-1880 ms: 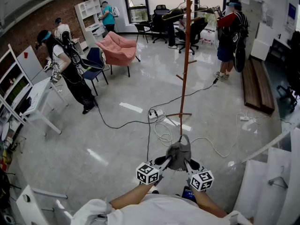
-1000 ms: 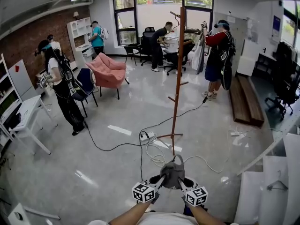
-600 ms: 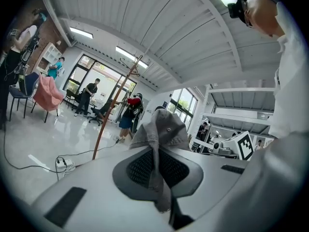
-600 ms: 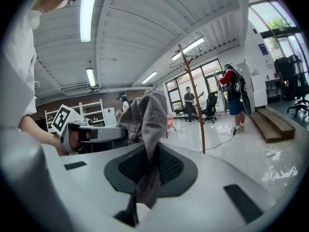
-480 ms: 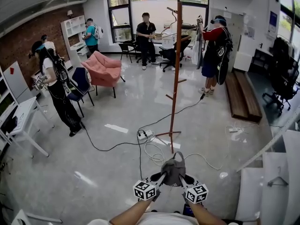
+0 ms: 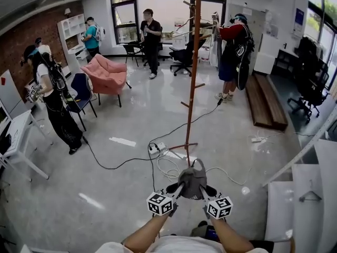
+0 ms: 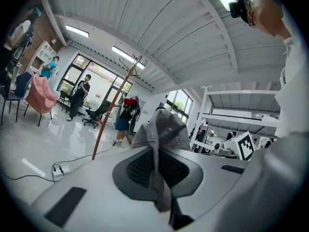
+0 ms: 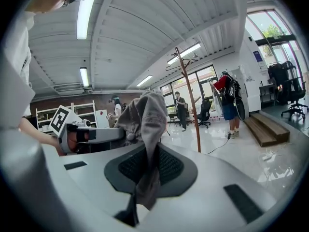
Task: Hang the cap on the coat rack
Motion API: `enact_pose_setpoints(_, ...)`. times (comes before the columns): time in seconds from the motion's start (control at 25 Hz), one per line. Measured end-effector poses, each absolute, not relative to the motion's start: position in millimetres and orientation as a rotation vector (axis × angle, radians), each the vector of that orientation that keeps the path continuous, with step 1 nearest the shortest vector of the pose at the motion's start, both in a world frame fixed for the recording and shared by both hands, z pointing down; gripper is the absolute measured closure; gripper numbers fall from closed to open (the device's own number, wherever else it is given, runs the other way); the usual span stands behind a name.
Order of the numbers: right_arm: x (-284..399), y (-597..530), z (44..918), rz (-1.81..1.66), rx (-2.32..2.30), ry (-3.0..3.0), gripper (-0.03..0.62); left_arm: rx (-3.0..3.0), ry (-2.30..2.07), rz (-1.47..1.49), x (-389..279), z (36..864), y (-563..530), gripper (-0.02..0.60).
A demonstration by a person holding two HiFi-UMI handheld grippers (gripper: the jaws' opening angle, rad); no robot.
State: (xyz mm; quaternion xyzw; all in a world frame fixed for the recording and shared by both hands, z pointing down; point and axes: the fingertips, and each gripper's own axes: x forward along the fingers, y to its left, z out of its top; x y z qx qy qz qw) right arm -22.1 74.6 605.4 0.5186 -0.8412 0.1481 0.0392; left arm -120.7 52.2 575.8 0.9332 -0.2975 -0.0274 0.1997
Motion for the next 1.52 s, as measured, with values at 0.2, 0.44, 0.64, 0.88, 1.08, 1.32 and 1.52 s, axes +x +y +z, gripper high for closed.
enact_pose_setpoints(0.2,-20,40,611,0.446,1.597,-2.59,0.546,2.611,-0.853,-0.081,-117,579,20,0.555)
enact_pose_setpoints(0.44,6,-16,619,0.438,1.592,-2.608,0.546,2.609,-0.899,-0.077,-97,589,-29,0.555)
enact_pose_setpoints(0.64,42,-76,613,0.423,1.548,-2.642,0.546,2.596,-0.981,-0.088,-63,587,-86,0.555)
enact_pose_setpoints(0.88,69,-155,610,0.433,1.509,-2.658,0.546,2.588,-1.073,-0.066,-36,579,-159,0.556)
enact_pose_setpoints(1.08,107,-206,597,0.446,1.505,-2.667,0.546,2.577,-1.108,-0.053,4,566,-208,0.557)
enact_pose_setpoints(1.32,133,-261,600,0.428,1.431,-2.711,0.546,2.555,-1.196,-0.058,29,566,-259,0.557)
enact_pose_setpoints(1.52,149,-289,607,0.415,1.385,-2.733,0.546,2.533,-1.243,-0.07,46,573,-283,0.557)
